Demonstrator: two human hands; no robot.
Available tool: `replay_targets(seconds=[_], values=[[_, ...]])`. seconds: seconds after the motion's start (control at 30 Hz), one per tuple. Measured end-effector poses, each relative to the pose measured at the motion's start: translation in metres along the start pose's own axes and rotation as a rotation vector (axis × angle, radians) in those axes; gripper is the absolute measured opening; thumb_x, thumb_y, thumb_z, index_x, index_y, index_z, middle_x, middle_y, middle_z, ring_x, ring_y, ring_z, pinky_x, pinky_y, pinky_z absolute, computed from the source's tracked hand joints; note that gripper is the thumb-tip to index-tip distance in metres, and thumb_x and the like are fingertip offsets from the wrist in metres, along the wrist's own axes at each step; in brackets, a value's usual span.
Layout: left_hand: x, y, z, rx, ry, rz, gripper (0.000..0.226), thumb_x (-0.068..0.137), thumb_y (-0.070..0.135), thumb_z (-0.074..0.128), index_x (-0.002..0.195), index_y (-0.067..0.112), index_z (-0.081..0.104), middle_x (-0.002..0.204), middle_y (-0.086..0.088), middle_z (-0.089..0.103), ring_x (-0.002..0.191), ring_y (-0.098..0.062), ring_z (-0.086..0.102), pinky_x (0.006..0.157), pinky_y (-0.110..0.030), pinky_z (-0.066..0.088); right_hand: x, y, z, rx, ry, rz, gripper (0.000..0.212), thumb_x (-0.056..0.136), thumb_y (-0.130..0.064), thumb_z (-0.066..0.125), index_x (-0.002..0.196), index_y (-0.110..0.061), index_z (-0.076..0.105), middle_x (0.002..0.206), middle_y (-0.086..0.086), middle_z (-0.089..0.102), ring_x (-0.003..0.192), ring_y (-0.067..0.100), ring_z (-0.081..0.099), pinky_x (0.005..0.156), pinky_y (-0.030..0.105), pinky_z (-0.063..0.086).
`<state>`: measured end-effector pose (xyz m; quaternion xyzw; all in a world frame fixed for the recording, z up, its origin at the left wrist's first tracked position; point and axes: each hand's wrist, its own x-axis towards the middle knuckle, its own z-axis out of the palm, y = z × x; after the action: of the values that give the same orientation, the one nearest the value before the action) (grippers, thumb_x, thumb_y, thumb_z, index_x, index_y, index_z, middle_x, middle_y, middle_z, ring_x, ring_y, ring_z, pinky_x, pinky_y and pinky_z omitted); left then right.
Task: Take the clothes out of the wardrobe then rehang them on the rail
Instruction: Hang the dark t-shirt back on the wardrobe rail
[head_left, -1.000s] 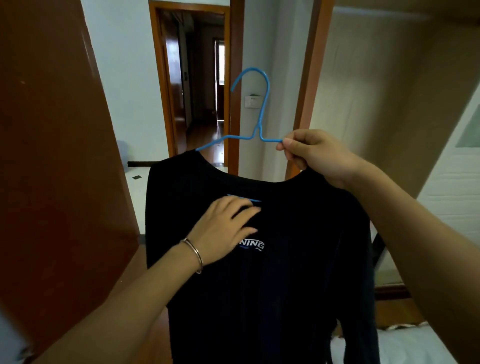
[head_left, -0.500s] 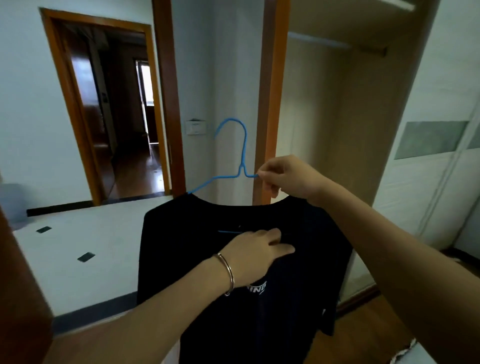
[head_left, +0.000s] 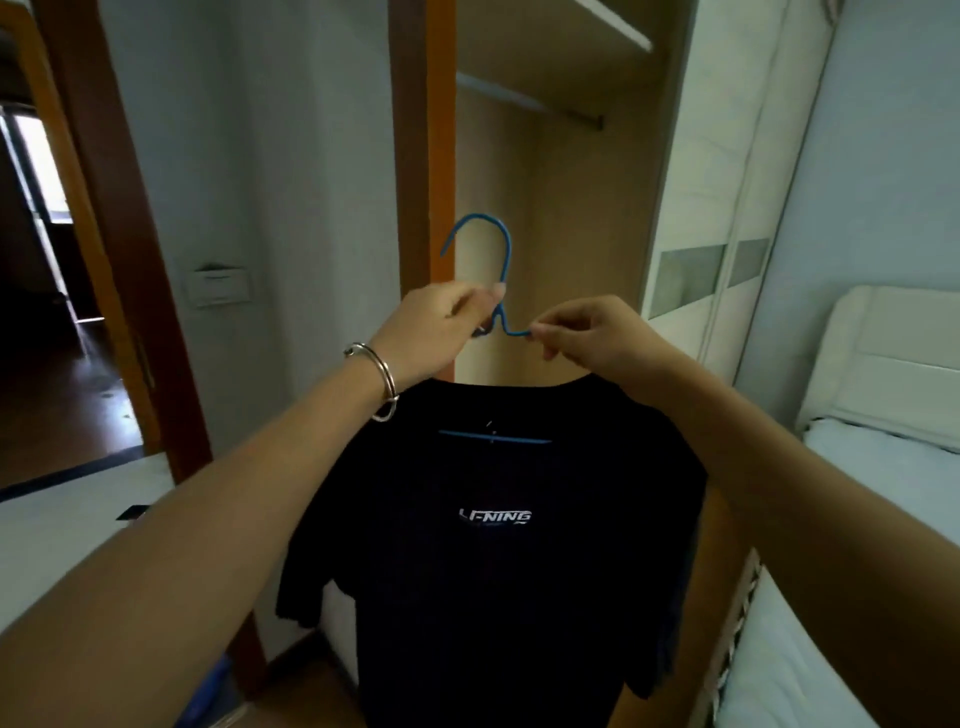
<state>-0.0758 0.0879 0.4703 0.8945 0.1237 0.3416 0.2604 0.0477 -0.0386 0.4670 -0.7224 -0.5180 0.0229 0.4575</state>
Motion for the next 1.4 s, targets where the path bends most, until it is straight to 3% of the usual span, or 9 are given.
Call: replay_targets(seconds=[0.1, 0.23, 0.33, 0.5, 0.67, 1.03, 1.13, 1.3, 1.4], values=[[0.044, -0.001, 0.026, -0.015, -0.141, 0.048, 0.032, 0.096, 0.038, 0.035, 0.081, 0.023, 0.059, 0.067, 0.000, 0.053, 0.065, -0.015, 0.055, 0.049, -0.006, 0.042, 0.013, 0.025, -0.016, -0.021, -0.033, 0.035, 0.016, 0.091, -0.019, 0.057, 0.087, -0.012, 0.071, 0.064, -0.004, 0.061, 0.039, -0.003, 0.042, 0.045, 0.005, 0.034], [0.099, 0.002, 0.065, -0.061, -0.176, 0.125, 0.034, 0.097, 0.035, 0.034, 0.072, 0.020, 0.052, 0.065, 0.000, 0.053, 0.047, -0.004, 0.049, 0.044, -0.005, 0.036, 0.023, 0.072, -0.069, -0.027, 0.028, 0.154, 0.020, 0.091, -0.028, 0.053, 0.089, -0.017, 0.069, 0.084, 0.005, 0.070, 0.073, 0.012, 0.062, 0.080, 0.026, 0.051], [0.134, 0.003, 0.087, -0.091, -0.179, 0.135, 0.034, 0.097, 0.032, 0.036, 0.081, 0.011, 0.055, 0.064, 0.001, 0.053, 0.036, 0.007, 0.049, 0.040, -0.002, 0.034, 0.020, 0.109, -0.116, -0.085, -0.049, 0.359, 0.051, 0.087, -0.047, 0.046, 0.110, -0.006, 0.066, 0.104, 0.015, 0.069, 0.102, 0.027, 0.063, 0.097, 0.038, 0.047], [0.181, -0.005, 0.114, -0.237, -0.215, 0.089, 0.033, 0.097, 0.032, 0.038, 0.075, 0.015, 0.055, 0.063, 0.001, 0.053, 0.036, 0.006, 0.045, 0.039, -0.005, 0.035, 0.032, 0.150, -0.137, -0.158, -0.037, 0.349, 0.011, 0.089, -0.021, 0.056, 0.085, -0.022, 0.067, 0.088, 0.002, 0.067, 0.089, 0.019, 0.062, 0.089, 0.033, 0.048], [0.218, -0.005, 0.139, -0.313, -0.267, 0.123, 0.033, 0.096, 0.034, 0.038, 0.071, 0.020, 0.054, 0.065, 0.002, 0.054, 0.052, -0.003, 0.049, 0.049, -0.014, 0.039, 0.047, 0.161, -0.153, 0.072, 0.179, 0.364, 0.011, 0.087, -0.015, 0.059, 0.080, -0.017, 0.067, 0.077, 0.002, 0.065, 0.073, 0.015, 0.061, 0.065, 0.019, 0.049], [0.275, -0.002, 0.165, -0.469, -0.341, 0.283, 0.031, 0.098, 0.028, 0.036, 0.071, 0.021, 0.052, 0.067, 0.002, 0.051, 0.037, 0.009, 0.049, 0.041, -0.002, 0.035, 0.074, 0.161, -0.175, -0.117, 0.422, 0.310, 0.013, 0.086, -0.023, 0.062, 0.099, -0.021, 0.065, 0.091, -0.001, 0.064, 0.087, 0.018, 0.058, 0.077, 0.024, 0.044], [0.287, -0.002, 0.167, -0.467, -0.297, 0.335, 0.032, 0.098, 0.028, 0.036, 0.070, 0.022, 0.052, 0.066, 0.003, 0.051, 0.043, 0.007, 0.050, 0.045, -0.004, 0.036, 0.099, 0.155, -0.172, -0.179, 0.264, 0.369, 0.033, 0.092, -0.025, 0.051, 0.122, -0.013, 0.058, 0.104, 0.004, 0.063, 0.090, 0.017, 0.058, 0.089, 0.030, 0.043], [0.317, -0.014, 0.165, -0.408, -0.221, 0.348, 0.033, 0.098, 0.029, 0.036, 0.068, 0.024, 0.050, 0.065, 0.004, 0.049, 0.047, 0.001, 0.048, 0.051, -0.012, 0.036, 0.140, 0.147, -0.166, -0.220, 0.053, 0.440, 0.017, 0.092, -0.025, 0.051, 0.097, -0.022, 0.066, 0.102, 0.015, 0.064, 0.093, 0.019, 0.056, 0.089, 0.028, 0.041], [0.339, -0.032, 0.166, -0.424, -0.083, 0.314, 0.035, 0.097, 0.028, 0.039, 0.064, 0.024, 0.050, 0.059, 0.003, 0.048, 0.042, 0.003, 0.046, 0.052, -0.019, 0.033, 0.157, 0.158, -0.172, -0.060, -0.054, 0.448, 0.014, 0.090, -0.028, 0.049, 0.098, -0.024, 0.060, 0.097, 0.002, 0.064, 0.094, 0.016, 0.057, 0.084, 0.025, 0.042]])
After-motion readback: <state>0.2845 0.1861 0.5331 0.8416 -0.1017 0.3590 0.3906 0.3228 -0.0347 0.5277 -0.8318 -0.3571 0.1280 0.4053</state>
